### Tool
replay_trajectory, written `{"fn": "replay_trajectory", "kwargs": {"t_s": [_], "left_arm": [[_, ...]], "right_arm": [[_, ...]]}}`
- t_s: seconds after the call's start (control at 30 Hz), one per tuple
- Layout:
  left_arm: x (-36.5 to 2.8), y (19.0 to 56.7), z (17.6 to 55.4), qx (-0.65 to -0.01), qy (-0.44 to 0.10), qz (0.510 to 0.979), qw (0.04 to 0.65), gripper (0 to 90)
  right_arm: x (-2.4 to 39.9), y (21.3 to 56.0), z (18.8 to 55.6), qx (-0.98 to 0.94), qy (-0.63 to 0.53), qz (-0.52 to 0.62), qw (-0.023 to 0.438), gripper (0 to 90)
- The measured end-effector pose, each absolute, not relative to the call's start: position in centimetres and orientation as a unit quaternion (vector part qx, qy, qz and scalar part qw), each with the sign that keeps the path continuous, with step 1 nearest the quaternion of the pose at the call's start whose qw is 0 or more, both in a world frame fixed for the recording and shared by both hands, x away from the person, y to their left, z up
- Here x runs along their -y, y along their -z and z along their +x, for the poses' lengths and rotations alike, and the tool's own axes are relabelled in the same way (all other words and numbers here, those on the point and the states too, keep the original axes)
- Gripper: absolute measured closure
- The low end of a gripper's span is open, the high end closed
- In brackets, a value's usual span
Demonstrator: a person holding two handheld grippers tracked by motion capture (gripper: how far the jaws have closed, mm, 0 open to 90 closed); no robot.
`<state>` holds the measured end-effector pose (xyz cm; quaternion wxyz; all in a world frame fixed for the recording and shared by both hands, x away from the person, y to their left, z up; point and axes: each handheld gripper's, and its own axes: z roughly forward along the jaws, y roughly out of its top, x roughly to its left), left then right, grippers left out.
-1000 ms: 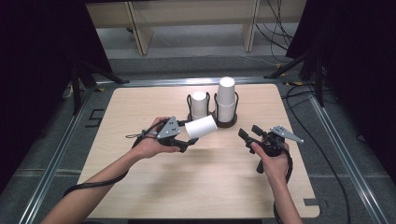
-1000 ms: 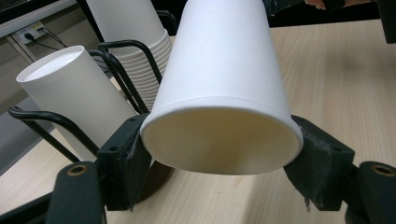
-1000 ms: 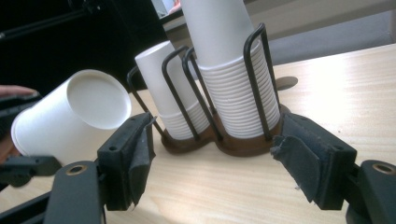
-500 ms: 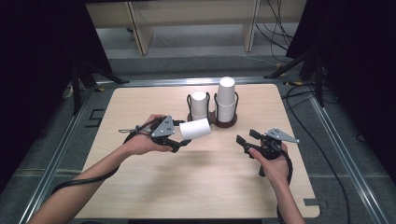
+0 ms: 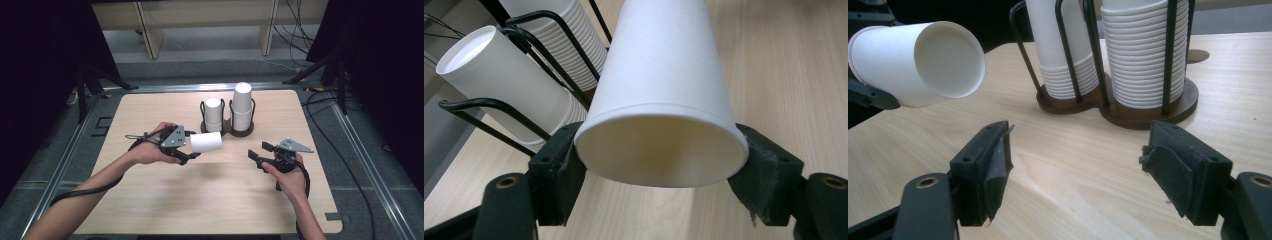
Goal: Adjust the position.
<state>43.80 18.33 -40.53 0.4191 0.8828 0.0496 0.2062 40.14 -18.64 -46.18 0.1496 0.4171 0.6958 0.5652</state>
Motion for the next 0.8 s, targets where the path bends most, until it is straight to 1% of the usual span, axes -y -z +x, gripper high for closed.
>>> {"fn": "replay_trajectory", "kwargs": {"t_s": [0.1,0.17,0.23,0.3,0.33,0.53,0.57,0.63,0.73,0.77,0.8], "left_arm": [[-18.4,40.2,43.9,-0.046,-0.202,0.889,0.409,27.5],[-18.5,40.1,43.9,-0.044,-0.200,0.891,0.405,27.5],[-18.5,40.1,44.0,-0.042,-0.194,0.894,0.402,27.5],[-18.5,39.9,44.0,-0.038,-0.193,0.899,0.391,27.5],[-18.5,39.9,44.0,-0.037,-0.194,0.900,0.389,27.5],[-18.6,39.5,44.2,-0.026,-0.188,0.909,0.371,27.6],[-18.6,39.5,44.2,-0.025,-0.186,0.911,0.368,27.6],[-18.6,39.4,44.2,-0.024,-0.184,0.913,0.364,27.7],[-18.7,39.1,44.3,-0.025,-0.183,0.917,0.354,27.7],[-18.7,39.1,44.3,-0.024,-0.183,0.918,0.351,27.8],[-18.8,39.0,44.3,-0.023,-0.182,0.920,0.347,27.8]], "right_arm": [[18.4,46.2,40.1,-0.695,-0.569,0.419,0.134,26.8],[18.4,46.2,40.1,-0.702,-0.560,0.415,0.145,26.8],[18.3,46.3,40.2,-0.703,-0.564,0.409,0.143,26.8],[18.2,46.3,40.1,-0.704,-0.563,0.411,0.137,26.8],[18.0,46.3,39.9,-0.702,-0.562,0.419,0.127,26.8],[17.9,46.4,40.1,-0.720,-0.552,0.397,0.138,26.6],[17.8,46.4,40.1,-0.721,-0.552,0.398,0.131,26.6],[17.7,46.4,40.1,-0.724,-0.551,0.392,0.135,26.6],[17.5,46.3,39.9,-0.725,-0.544,0.402,0.127,26.5],[17.6,46.4,40.2,-0.728,-0.548,0.388,0.138,26.6],[17.6,46.4,40.2,-0.729,-0.549,0.385,0.137,26.5]]}}
